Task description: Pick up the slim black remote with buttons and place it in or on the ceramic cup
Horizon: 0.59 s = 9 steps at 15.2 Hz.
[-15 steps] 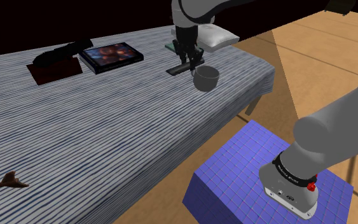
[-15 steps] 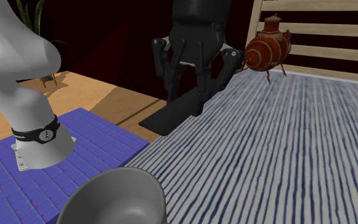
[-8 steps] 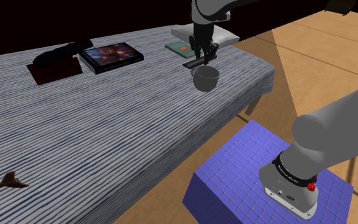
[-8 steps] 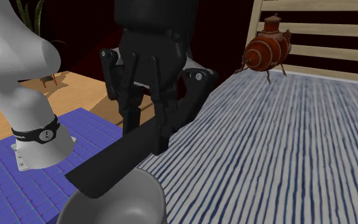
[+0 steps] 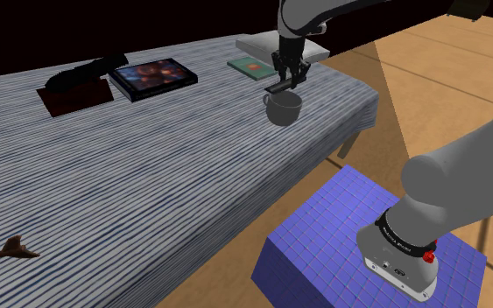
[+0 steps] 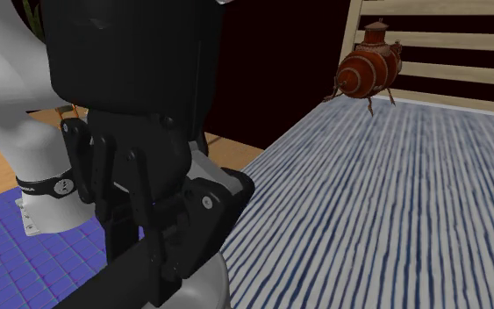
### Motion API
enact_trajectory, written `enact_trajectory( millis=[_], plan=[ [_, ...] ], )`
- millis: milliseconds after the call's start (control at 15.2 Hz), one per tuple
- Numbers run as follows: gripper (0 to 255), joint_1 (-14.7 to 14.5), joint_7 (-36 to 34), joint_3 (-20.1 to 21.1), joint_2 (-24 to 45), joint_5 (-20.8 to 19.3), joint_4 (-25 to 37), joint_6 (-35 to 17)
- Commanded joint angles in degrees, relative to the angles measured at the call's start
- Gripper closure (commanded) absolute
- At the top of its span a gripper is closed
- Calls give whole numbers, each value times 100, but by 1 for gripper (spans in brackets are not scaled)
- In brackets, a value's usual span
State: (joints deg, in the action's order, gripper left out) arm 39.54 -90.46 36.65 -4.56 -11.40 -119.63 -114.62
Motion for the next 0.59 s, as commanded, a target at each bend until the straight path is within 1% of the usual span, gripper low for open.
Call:
enact_trajectory(
  millis=[0,396,528],
  plan=[
    [255,3,-50,6,50,-47,-105,-142],
    [255,5,-252,33,256,-235,-370,-543],
    [255,5,-252,32,256,-234,-370,-543]
  ],
)
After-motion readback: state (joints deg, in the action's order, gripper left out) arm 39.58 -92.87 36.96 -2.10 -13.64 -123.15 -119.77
